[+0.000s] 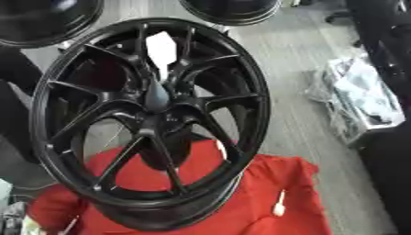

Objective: Pull the pin out of the wheel hub.

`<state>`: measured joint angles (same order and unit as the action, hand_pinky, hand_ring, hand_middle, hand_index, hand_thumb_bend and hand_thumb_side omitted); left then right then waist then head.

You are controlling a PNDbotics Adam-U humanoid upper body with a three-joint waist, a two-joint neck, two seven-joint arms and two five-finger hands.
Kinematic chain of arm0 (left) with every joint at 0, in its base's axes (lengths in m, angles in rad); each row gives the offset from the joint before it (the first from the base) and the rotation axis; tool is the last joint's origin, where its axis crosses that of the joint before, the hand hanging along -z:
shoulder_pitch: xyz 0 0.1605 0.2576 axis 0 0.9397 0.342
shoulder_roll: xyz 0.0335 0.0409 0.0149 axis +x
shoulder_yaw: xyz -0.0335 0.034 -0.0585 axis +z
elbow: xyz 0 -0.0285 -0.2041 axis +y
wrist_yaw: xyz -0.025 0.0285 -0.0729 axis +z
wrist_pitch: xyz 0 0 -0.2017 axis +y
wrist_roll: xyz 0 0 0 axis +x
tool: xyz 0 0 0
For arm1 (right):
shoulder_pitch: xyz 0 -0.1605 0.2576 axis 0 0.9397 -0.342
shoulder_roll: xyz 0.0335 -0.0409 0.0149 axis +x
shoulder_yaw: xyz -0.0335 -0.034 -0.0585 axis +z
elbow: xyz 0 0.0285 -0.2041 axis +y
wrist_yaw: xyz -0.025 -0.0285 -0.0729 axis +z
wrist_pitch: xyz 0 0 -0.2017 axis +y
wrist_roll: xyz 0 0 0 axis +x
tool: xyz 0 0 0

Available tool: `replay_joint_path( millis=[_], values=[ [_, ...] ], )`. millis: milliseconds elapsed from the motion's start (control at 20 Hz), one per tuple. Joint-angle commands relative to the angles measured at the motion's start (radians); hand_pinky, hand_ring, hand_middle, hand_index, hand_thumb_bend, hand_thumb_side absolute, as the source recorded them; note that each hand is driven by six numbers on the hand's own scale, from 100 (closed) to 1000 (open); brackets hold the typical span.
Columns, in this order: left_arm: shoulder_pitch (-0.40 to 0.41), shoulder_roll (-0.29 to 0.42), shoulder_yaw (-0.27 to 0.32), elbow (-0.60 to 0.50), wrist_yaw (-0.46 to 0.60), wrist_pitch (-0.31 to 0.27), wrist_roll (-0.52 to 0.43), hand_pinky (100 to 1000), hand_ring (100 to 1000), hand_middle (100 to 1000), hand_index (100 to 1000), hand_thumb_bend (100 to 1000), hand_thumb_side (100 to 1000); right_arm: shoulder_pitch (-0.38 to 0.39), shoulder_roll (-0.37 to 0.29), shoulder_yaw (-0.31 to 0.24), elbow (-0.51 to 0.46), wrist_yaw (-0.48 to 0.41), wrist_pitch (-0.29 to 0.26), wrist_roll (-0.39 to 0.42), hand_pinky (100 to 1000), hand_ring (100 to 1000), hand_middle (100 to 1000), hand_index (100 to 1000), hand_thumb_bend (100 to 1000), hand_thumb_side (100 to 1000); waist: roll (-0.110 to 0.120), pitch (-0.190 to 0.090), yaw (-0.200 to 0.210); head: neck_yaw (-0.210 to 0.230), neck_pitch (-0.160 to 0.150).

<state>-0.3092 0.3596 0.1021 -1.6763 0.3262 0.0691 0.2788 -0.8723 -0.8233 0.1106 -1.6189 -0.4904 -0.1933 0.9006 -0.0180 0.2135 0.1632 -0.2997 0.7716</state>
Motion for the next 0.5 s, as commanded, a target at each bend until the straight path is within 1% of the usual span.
replay_joint_path(
  millis=[50, 200, 500],
  values=[
    [-0.013, 0.020, 0.011, -0.015, 0.003, -0.002, -0.001, 697, 712, 626, 679, 100, 748, -0.024, 0.005, 0.034, 0.018, 0.082, -0.063, 0.006, 1000, 856, 787, 978, 100, 342, 0.003, -0.017, 0.002, 0.005, -0.002],
    [-0.012, 0.020, 0.012, -0.015, 0.003, -0.002, -0.001, 698, 712, 625, 679, 100, 748, -0.025, 0.030, 0.066, 0.047, 0.165, -0.124, 0.006, 1000, 857, 789, 978, 100, 337, 0.003, -0.019, 0.001, 0.007, -0.002],
    [-0.008, 0.022, 0.014, -0.014, 0.003, -0.002, 0.001, 698, 712, 625, 679, 100, 747, -0.024, 0.076, 0.112, 0.101, 0.311, -0.239, 0.006, 1000, 858, 790, 975, 100, 340, 0.002, -0.023, -0.006, 0.017, -0.002]
  ],
)
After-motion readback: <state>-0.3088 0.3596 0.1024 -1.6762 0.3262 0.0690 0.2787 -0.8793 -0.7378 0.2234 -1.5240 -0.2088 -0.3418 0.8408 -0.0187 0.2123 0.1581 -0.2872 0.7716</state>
